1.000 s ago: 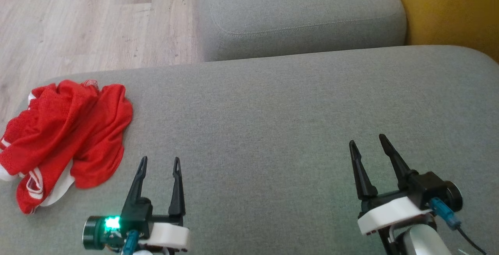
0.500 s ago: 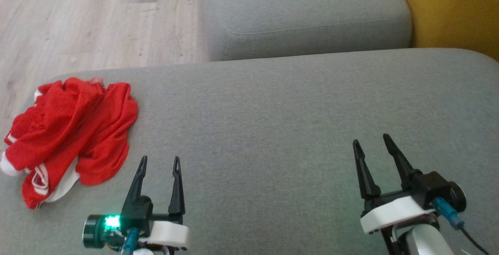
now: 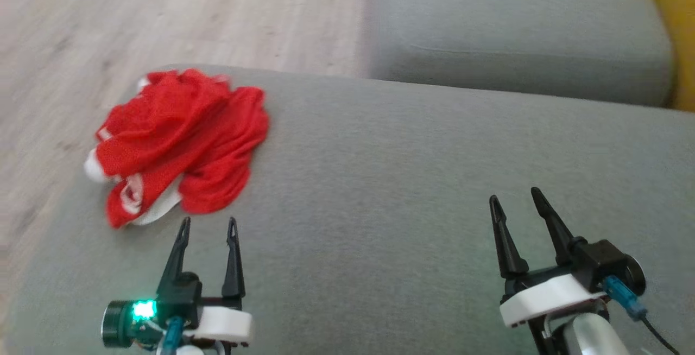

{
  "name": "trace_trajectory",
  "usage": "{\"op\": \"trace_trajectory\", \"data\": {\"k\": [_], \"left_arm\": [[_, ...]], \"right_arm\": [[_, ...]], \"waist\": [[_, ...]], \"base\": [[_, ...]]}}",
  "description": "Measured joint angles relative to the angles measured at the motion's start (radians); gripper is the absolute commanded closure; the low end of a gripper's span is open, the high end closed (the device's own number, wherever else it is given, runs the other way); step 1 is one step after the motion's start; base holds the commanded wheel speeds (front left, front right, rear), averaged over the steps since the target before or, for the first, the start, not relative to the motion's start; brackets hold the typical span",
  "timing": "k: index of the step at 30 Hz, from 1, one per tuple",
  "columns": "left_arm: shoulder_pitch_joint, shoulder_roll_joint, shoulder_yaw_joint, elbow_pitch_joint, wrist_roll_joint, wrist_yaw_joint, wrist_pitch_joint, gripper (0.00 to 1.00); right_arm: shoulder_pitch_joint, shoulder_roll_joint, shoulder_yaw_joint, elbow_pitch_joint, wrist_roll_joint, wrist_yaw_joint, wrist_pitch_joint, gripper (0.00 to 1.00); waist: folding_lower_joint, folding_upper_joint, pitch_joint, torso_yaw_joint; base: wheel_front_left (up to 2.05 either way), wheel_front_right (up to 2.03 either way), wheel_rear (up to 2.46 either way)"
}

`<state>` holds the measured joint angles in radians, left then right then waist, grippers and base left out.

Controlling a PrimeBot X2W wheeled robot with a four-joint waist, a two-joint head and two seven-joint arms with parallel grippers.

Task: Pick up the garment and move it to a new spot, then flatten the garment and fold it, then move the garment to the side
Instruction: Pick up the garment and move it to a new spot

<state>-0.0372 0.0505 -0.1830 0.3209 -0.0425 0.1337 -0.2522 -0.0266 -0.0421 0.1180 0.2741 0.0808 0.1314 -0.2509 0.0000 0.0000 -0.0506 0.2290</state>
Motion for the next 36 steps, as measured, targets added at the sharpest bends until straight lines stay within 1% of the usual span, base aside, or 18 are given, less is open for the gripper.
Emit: {"op": "trace_trajectory", "data": {"k": [7,11,14,17,23,24,27,29,32,34,36], "left_arm": [[0.001,0.005,0.03,-0.007,0.0,0.004,0.0,0.0],[0.004,0.009,0.058,-0.026,0.0,0.014,0.0,0.0],[0.006,0.015,0.079,-0.043,0.0,0.019,0.0,0.0],[0.004,0.021,0.105,-0.054,-0.001,0.02,0.0,0.0],[-0.043,0.067,0.123,-0.063,0.0,-0.005,0.0,0.0],[-0.106,0.088,0.129,-0.075,0.008,-0.017,0.0,0.0],[-0.249,0.121,0.129,-0.055,0.012,-0.05,0.0,0.0],[-0.355,0.144,0.128,-0.006,0.018,-0.07,-0.003,0.0],[-0.518,0.168,0.127,0.113,0.032,-0.082,0.005,0.0],[-0.626,0.167,0.126,0.197,0.03,-0.094,0.065,0.0],[-0.744,0.16,0.131,0.29,0.017,-0.093,0.146,0.0]], "right_arm": [[0.0,0.0,0.006,-0.002,0.011,0.0,0.0,0.0],[0.0,0.0,0.012,-0.002,0.016,0.0,0.0,0.0],[0.0,0.0,0.02,-0.002,0.016,0.0,0.0,0.0],[0.0,0.0,0.022,-0.002,0.014,0.0,0.0,0.0],[0.0,0.0,0.021,-0.002,-0.027,0.0,0.0,0.0],[-0.002,-0.001,0.017,-0.005,-0.053,0.0,0.0,0.0],[-0.01,-0.024,0.017,-0.014,-0.064,0.0,0.0,0.0],[-0.028,-0.051,0.017,-0.019,-0.065,0.0,0.0,0.0],[-0.075,-0.093,0.019,-0.046,-0.07,0.0,0.0,0.0],[-0.11,-0.118,0.021,-0.061,-0.072,0.0,0.0,0.0],[-0.135,-0.148,0.02,-0.081,-0.072,0.0,0.0,0.0]], "waist": [[0.0,0.0,0.003,0.128],[0.0,0.0,0.007,0.178],[0.0,0.0,0.016,0.19],[0.0,0.0,0.027,0.184],[0.0,0.0,0.061,0.171],[-0.0001,0.0,0.087,0.166],[0.0002,0.0,0.14,0.154],[0.0002,0.0,0.179,0.145],[0.0002,0.0,0.244,0.13],[0.0003,0.0,0.29,0.12],[0.0003,0.0,0.339,0.111]], "base": [[0.0,0.0,0.0],[0.0,0.0,0.0],[0.0,0.0,0.0],[0.0,0.0,0.0],[0.0,0.0,0.0],[0.0,0.0,0.0],[0.0,0.0,0.0],[0.0,0.0,0.0],[0.0,0.0,0.0],[0.0,0.0,0.0],[0.0,0.0,0.0]]}}
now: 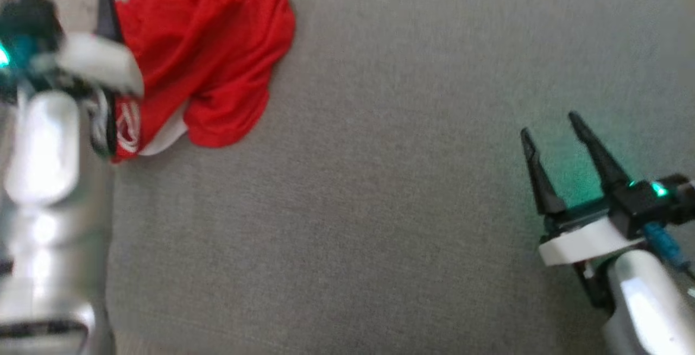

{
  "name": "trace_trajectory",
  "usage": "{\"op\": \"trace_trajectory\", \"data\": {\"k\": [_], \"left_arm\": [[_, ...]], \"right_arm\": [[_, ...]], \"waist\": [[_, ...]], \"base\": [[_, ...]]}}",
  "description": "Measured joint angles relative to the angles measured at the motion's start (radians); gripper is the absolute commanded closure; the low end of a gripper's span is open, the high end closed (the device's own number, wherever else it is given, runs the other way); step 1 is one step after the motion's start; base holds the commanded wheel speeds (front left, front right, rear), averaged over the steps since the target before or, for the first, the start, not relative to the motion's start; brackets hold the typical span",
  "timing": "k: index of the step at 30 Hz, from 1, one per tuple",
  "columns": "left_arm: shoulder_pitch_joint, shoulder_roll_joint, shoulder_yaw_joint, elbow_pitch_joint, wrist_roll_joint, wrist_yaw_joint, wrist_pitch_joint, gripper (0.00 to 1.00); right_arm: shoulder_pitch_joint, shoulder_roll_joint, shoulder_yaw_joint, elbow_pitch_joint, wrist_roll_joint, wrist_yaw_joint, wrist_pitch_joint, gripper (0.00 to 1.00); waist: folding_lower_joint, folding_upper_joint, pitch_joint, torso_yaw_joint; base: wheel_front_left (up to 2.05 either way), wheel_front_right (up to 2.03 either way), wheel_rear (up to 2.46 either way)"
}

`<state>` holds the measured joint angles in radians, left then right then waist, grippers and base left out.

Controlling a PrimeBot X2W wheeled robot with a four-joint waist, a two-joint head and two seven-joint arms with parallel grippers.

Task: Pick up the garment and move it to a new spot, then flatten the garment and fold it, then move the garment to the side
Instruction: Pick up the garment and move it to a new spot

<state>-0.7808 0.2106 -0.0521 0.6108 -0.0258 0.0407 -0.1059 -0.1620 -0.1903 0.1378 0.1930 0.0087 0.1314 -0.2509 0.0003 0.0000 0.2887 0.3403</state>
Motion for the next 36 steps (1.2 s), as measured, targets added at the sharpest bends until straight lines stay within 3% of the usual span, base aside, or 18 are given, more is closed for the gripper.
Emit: {"op": "trace_trajectory", "data": {"k": [5,9,12,13,14,15,25,36], "left_arm": [[-0.197,-0.033,0.049,0.211,-0.08,-0.007,0.179,0.0],[-0.223,-0.03,0.068,0.37,-0.1,0.005,0.279,0.0],[-0.223,-0.026,0.071,0.441,-0.099,0.025,0.29,0.0],[-0.225,-0.026,0.074,0.454,-0.1,0.03,0.288,0.18],[-0.227,-0.026,0.08,0.463,-0.107,0.031,0.276,0.69],[-0.23,-0.027,0.084,0.471,-0.115,0.031,0.259,0.98],[-0.305,-0.011,0.056,0.474,-0.111,0.001,0.041,1.0],[-0.414,0.021,-0.038,0.347,-0.046,-0.053,-0.038,1.0]], "right_arm": [[-0.035,-0.049,0.004,-0.025,0.0,0.0,0.0,0.0],[-0.054,-0.064,0.006,-0.041,0.0,0.0,0.0,0.0],[-0.066,-0.073,0.005,-0.057,0.0,0.0,-0.005,0.0],[-0.069,-0.073,0.005,-0.059,0.0,0.0,-0.006,0.0],[-0.07,-0.073,0.004,-0.06,0.0,0.0,-0.006,0.0],[-0.07,-0.073,0.002,-0.06,0.0,0.0,-0.006,0.0],[-0.068,-0.054,-0.003,-0.032,0.0,0.0,-0.006,0.0],[-0.066,0.035,0.017,-0.017,0.005,0.0,-0.005,0.0]], "waist": [[0.0002,0.0,0.109,-0.021],[0.0,0.0,0.171,-0.044],[-0.0001,0.0,0.196,-0.06],[-0.0002,0.0,0.2,-0.064],[-0.0002,0.0,0.201,-0.066],[-0.0002,0.0,0.2,-0.065],[-0.0004,0.0,0.139,-0.037],[-0.0005,0.0,0.025,-0.095]], "base": [[0.0,0.0,0.0],[0.0,0.0,0.0],[0.0,0.0,0.0],[0.0,0.0,0.0],[0.0,0.0,0.0],[0.0,0.0,0.0],[0.0,0.0,0.0],[0.0,0.0,0.0]]}}
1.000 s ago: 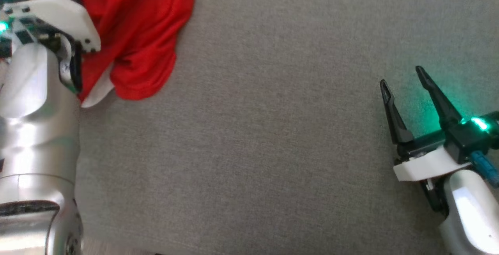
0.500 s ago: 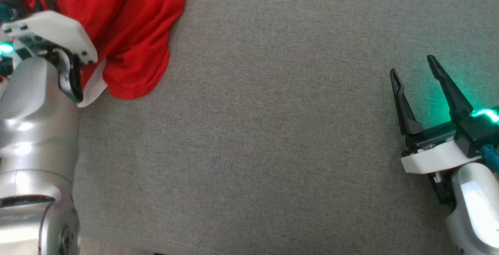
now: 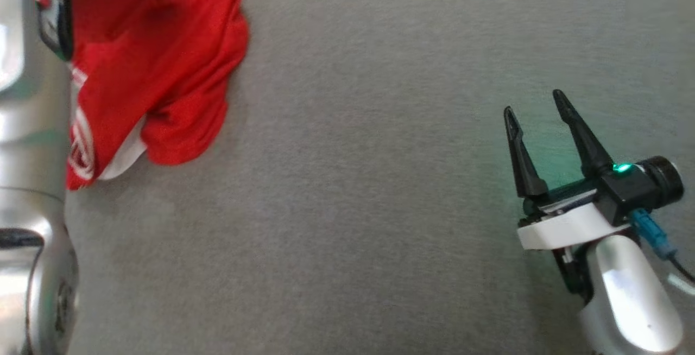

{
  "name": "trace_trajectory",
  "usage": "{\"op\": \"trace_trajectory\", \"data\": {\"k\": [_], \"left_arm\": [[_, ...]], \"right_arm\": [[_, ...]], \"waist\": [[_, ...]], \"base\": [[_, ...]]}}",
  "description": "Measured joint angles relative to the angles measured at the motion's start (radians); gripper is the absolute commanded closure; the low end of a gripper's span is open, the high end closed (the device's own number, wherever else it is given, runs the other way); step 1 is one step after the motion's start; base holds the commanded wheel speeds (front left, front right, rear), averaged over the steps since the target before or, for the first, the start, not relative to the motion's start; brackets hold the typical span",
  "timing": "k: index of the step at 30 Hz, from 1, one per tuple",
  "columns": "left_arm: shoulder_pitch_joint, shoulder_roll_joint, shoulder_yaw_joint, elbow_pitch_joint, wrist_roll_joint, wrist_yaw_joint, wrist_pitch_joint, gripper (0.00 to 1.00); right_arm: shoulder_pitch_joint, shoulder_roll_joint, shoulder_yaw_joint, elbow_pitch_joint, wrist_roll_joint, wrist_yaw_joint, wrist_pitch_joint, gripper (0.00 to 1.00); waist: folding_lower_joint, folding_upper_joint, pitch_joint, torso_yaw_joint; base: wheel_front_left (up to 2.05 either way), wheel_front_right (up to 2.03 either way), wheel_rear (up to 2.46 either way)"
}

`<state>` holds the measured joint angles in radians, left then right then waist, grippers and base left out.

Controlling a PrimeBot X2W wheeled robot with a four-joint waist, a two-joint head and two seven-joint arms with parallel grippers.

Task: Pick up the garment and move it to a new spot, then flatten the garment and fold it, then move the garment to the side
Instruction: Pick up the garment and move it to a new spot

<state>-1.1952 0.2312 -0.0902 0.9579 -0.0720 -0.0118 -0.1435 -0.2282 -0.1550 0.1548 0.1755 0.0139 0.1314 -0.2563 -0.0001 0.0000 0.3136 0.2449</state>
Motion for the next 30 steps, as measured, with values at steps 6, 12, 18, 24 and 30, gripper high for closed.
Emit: {"op": "trace_trajectory", "data": {"k": [6,12,18,24,30], "left_arm": [[-0.049,0.006,-0.061,-0.122,0.03,-0.044,0.023,1.0],[-0.057,-0.016,-0.1,-0.244,0.008,-0.08,0.088,1.0],[-0.046,-0.053,-0.141,-0.341,-0.016,-0.094,0.126,1.0],[0.065,-0.11,-0.218,-0.382,-0.016,-0.103,0.085,1.0],[0.367,-0.155,-0.313,-0.317,-0.029,-0.103,-0.044,1.0]], "right_arm": [[0.007,0.051,-0.002,-0.004,0.009,0.0,0.0,0.0],[0.055,0.085,0.001,-0.027,0.021,0.0,0.0,0.0],[0.057,0.094,0.005,-0.059,0.041,0.0,0.0,0.0],[0.057,0.095,0.014,-0.081,0.104,0.0,0.0,0.0],[0.057,0.097,0.012,-0.082,0.133,0.0,0.0,0.0]], "waist": [[0.0,0.0,-0.062,-0.108],[0.0,0.0,-0.122,-0.251],[0.0,0.0,-0.156,-0.416],[0.0,0.0001,-0.157,-0.553],[0.0005,0.0,-0.109,-0.595]], "base": [[0.0,0.0,0.0],[0.0,0.0,0.0],[0.0,0.0,0.0],[0.0,0.0,0.0],[0.0,0.0,0.0]]}}
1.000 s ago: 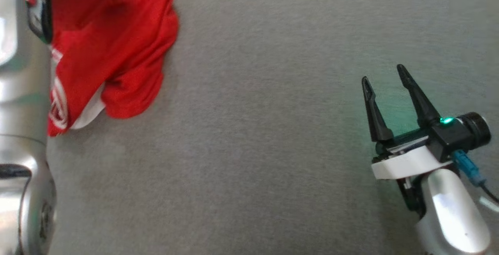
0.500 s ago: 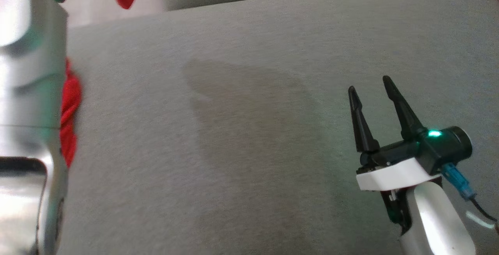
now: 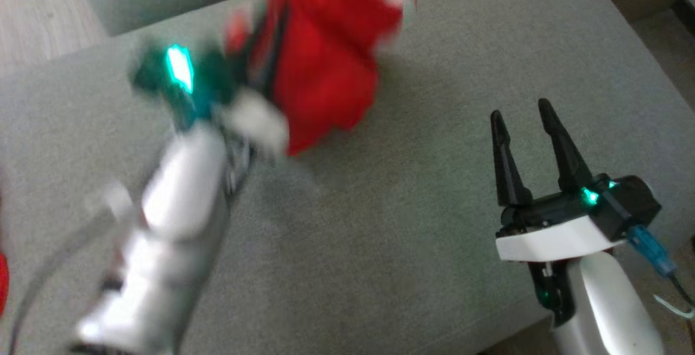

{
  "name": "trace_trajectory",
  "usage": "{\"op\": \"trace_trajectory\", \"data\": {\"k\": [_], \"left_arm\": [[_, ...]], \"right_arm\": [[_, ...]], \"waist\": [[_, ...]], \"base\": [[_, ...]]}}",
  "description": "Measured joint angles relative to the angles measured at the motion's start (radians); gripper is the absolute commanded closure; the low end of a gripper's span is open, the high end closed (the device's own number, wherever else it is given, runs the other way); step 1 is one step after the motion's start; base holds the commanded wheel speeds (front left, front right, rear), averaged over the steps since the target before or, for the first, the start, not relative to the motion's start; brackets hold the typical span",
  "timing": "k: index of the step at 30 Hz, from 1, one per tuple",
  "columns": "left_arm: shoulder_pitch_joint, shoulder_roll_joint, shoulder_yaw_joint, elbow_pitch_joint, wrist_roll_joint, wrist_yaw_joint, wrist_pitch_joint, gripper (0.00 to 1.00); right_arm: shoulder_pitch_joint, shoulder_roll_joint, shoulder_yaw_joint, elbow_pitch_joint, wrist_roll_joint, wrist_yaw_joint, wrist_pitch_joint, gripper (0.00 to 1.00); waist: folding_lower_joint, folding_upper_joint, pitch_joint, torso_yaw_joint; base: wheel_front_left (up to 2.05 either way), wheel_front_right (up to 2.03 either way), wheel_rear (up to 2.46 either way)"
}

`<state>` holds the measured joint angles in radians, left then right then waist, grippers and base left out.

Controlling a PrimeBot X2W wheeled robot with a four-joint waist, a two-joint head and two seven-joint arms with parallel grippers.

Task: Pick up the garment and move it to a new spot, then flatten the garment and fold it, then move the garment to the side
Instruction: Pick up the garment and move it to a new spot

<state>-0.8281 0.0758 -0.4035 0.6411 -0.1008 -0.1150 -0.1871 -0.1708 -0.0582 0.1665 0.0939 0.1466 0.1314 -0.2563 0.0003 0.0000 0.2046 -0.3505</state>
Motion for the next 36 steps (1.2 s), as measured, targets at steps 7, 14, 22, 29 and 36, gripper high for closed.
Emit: {"op": "trace_trajectory", "data": {"k": [7,14,22,29,36], "left_arm": [[0.328,-0.016,-0.084,0.101,-0.016,0.024,-0.063,0.38],[0.482,-0.026,-0.077,-0.11,-0.045,0.122,-0.065,0.0],[0.747,-0.025,0.067,-0.377,-0.074,0.248,-0.065,0.0],[0.909,-0.024,0.158,-0.529,-0.06,0.301,-0.065,0.0],[1.033,-0.023,0.203,-0.632,-0.044,0.305,-0.065,0.0]], "right_arm": [[0.006,0.004,0.03,0.044,0.012,0.0,0.0,0.0],[0.065,0.005,0.014,0.087,0.002,0.0,0.0,0.0],[0.141,0.007,-0.044,0.112,-0.003,0.0,0.001,0.0],[0.206,0.009,-0.072,0.115,-0.003,0.0,0.001,0.0],[0.257,0.011,-0.071,0.092,-0.002,0.0,0.001,0.0]], "waist": [[-0.0002,0.0,0.016,0.042],[-0.0003,0.0,-0.03,0.123],[-0.0006,0.0001,-0.138,0.22],[-0.0006,0.0,-0.213,0.278],[-0.0006,0.0001,-0.263,0.311]], "base": [[0.0,0.0,0.0],[0.0,0.0,0.0],[0.0,0.0,0.0],[0.0,0.0,0.0],[0.0,0.0,0.0]]}}
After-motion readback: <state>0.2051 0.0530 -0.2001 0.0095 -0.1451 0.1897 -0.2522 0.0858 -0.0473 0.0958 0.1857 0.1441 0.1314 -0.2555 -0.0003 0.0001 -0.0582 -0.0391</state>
